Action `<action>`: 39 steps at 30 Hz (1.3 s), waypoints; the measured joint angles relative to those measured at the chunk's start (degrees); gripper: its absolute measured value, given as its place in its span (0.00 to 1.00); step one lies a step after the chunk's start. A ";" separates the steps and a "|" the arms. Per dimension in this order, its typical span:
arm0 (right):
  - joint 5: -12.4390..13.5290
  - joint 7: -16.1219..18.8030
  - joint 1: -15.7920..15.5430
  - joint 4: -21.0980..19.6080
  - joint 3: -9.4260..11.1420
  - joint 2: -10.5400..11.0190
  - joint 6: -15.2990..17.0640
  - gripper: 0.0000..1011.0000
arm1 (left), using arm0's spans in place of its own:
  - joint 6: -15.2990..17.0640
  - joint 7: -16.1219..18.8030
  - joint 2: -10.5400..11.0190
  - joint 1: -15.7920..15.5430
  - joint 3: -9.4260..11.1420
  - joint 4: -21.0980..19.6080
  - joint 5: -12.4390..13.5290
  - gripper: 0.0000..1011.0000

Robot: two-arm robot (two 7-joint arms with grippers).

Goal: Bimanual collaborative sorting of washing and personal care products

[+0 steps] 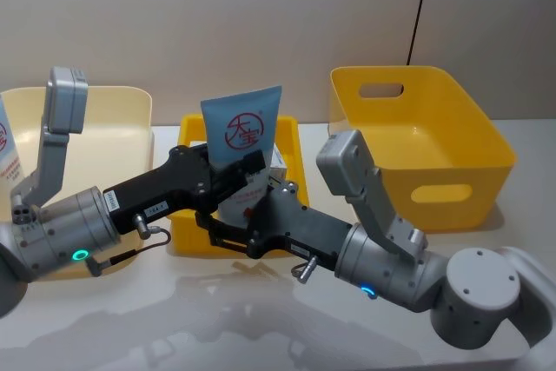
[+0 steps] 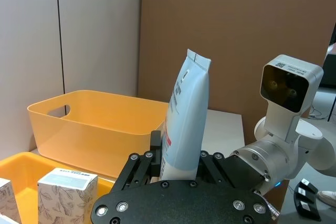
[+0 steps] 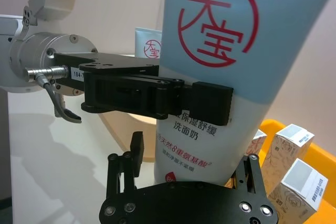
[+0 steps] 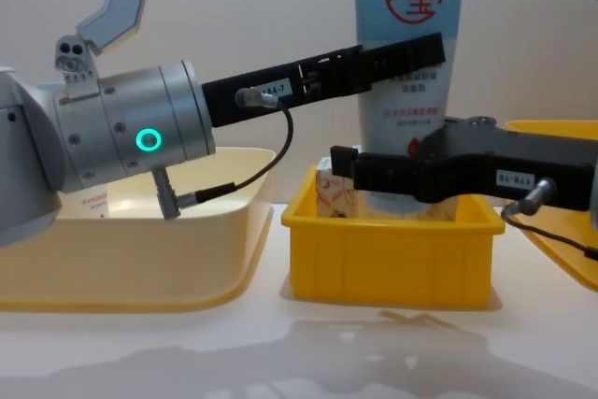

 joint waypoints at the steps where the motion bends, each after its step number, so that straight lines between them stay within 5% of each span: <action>1: -0.03 -0.01 0.10 0.07 -0.06 -0.06 -0.01 0.85 | 0.00 0.00 0.00 0.00 0.00 0.00 0.00 0.30; 7: -0.24 -0.06 0.63 0.51 -0.50 -0.30 -0.08 0.69 | 0.00 -0.01 0.00 0.00 0.00 0.00 -0.01 0.30; 22: -0.39 -0.13 1.21 0.97 -0.98 -0.60 -0.20 0.62 | 0.00 -0.03 -0.01 0.00 -0.03 0.00 0.00 0.31; 39: -0.03 -3.90 -0.72 -0.33 0.86 -1.23 0.43 0.62 | 0.03 -0.11 -0.04 0.00 0.11 -0.01 0.04 0.81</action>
